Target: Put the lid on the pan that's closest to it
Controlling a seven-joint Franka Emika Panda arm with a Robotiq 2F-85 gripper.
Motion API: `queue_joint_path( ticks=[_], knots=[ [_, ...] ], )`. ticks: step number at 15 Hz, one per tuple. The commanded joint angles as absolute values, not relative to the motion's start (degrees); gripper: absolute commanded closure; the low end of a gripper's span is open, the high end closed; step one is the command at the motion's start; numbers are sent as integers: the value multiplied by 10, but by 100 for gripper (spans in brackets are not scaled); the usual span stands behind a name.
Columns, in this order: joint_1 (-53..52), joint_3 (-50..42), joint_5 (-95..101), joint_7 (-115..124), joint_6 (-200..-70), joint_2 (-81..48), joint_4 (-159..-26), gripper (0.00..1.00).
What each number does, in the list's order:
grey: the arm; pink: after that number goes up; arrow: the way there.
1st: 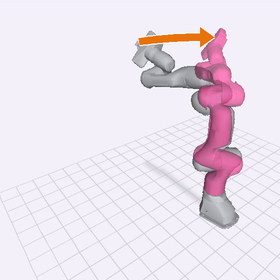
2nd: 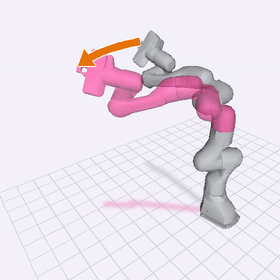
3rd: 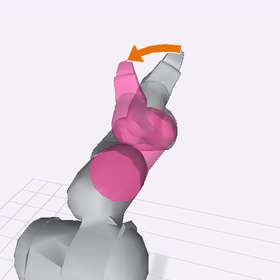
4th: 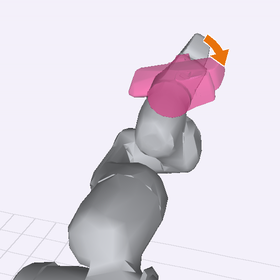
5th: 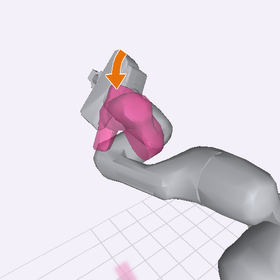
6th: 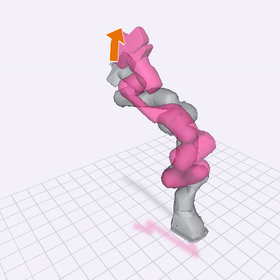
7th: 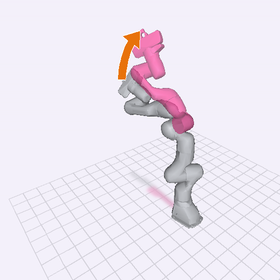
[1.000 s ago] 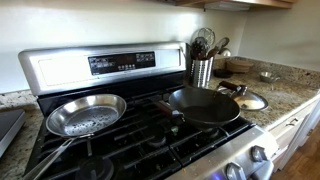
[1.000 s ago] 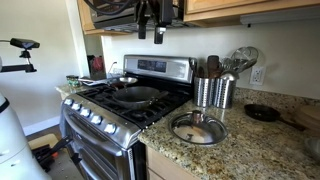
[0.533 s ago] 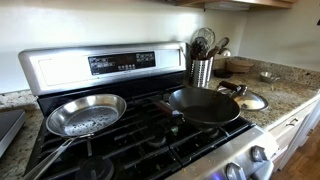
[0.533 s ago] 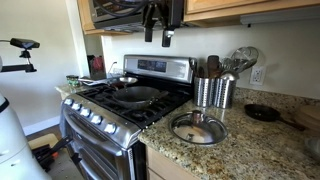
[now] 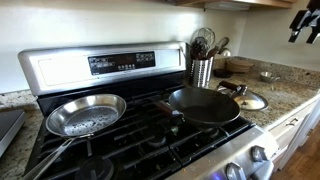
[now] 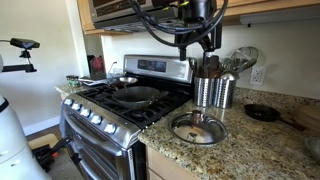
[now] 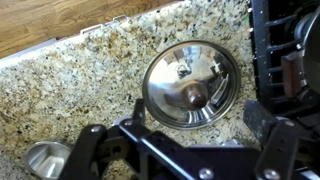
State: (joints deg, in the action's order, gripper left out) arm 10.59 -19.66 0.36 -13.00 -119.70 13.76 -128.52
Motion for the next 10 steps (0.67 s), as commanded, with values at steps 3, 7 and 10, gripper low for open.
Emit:
queue_joint_path(
  ticks=[3, 7, 10],
  knots=[
    [124, -172, 24, -56, -1321, 57, -1295, 0],
    [123, -169, 12, -74, -1310, 48, -1290, 0],
    [125, -169, 12, -74, -1311, 47, -1288, 0]
  ],
)
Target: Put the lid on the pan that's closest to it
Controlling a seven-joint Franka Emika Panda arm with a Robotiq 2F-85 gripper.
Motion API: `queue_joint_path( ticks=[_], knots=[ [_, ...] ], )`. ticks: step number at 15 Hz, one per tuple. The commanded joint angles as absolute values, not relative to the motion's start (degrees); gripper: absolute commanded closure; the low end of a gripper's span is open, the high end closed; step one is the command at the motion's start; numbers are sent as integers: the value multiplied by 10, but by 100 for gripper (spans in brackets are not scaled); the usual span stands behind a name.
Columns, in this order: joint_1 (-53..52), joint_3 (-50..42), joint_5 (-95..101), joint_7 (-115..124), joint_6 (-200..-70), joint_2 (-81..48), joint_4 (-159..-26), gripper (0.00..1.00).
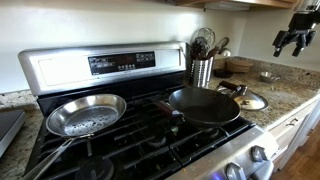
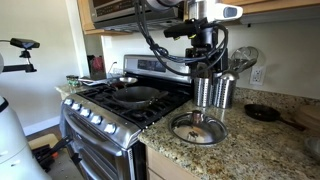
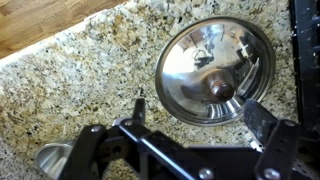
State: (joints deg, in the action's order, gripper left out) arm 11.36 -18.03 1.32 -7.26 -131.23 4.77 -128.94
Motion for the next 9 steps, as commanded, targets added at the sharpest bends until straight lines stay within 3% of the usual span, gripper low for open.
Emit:
queue_joint_path(
  ticks=[1, 9],
  knots=[
    [124, -168, 9, -71, -1325, 40, -1290, 0],
    [121, -145, -32, -106, -1434, -57, -1282, 0]
  ],
)
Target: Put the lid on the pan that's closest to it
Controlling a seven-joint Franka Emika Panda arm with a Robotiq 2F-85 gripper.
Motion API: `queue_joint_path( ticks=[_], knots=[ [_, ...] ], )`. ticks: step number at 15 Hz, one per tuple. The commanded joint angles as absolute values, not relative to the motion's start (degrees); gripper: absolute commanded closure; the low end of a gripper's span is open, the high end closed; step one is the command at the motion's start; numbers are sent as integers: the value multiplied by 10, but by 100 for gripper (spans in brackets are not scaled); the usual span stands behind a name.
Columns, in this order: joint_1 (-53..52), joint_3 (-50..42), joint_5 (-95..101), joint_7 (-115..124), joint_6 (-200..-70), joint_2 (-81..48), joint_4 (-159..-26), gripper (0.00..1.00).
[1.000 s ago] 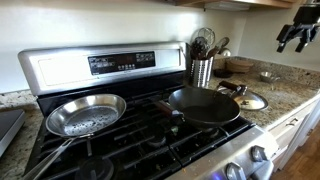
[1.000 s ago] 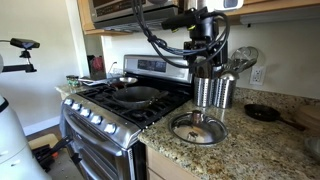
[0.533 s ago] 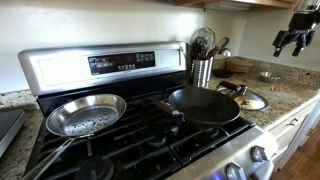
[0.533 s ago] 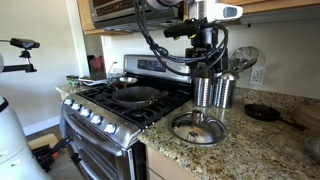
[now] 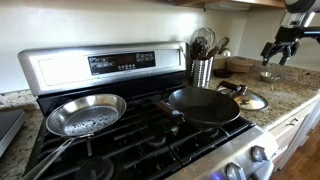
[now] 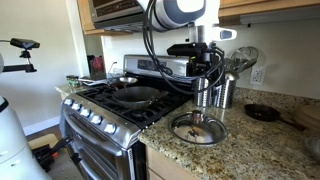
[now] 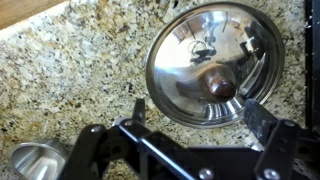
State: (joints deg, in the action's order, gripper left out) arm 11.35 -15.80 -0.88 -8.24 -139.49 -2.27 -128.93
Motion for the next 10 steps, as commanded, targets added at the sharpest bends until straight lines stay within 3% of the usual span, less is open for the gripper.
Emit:
queue_joint_path(
  ticks=[1, 10],
  knots=[
    [122, -140, -41, -113, -1448, -70, -1281, 0],
    [128, -108, -47, -107, -1498, -162, -1239, 0]
  ],
)
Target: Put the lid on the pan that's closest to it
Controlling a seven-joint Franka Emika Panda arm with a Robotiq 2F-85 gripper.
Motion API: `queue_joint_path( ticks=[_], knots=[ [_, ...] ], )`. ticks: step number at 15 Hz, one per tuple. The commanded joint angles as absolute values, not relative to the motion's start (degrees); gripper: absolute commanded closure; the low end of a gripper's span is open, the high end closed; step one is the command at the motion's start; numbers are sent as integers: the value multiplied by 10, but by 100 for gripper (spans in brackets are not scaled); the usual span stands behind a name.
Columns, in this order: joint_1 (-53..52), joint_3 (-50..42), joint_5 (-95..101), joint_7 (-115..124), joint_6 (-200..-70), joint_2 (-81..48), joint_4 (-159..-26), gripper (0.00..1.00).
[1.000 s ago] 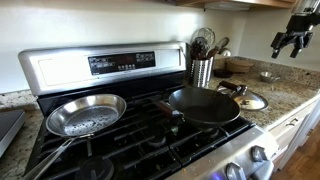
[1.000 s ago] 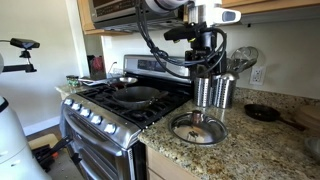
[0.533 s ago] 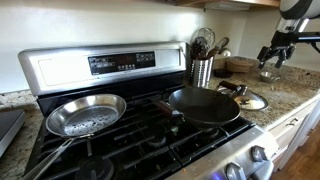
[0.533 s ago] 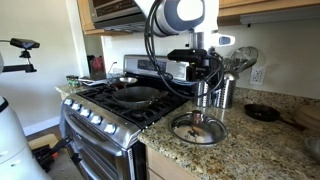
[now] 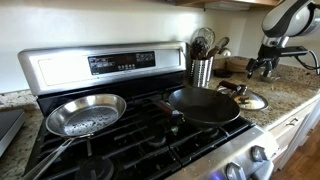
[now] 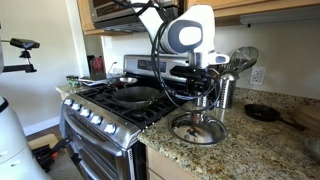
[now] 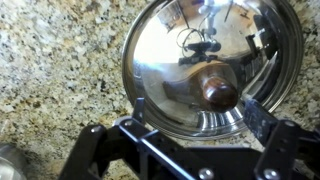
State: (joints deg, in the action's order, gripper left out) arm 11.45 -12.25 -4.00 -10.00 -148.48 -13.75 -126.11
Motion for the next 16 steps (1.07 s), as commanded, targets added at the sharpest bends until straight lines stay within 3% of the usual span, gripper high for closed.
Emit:
queue_joint_path(
  ticks=[1, 16],
  knots=[
    [126, -106, -42, -104, -1496, -170, -1233, 0],
    [131, -69, -76, -94, -1476, -237, -1186, 0]
  ],
)
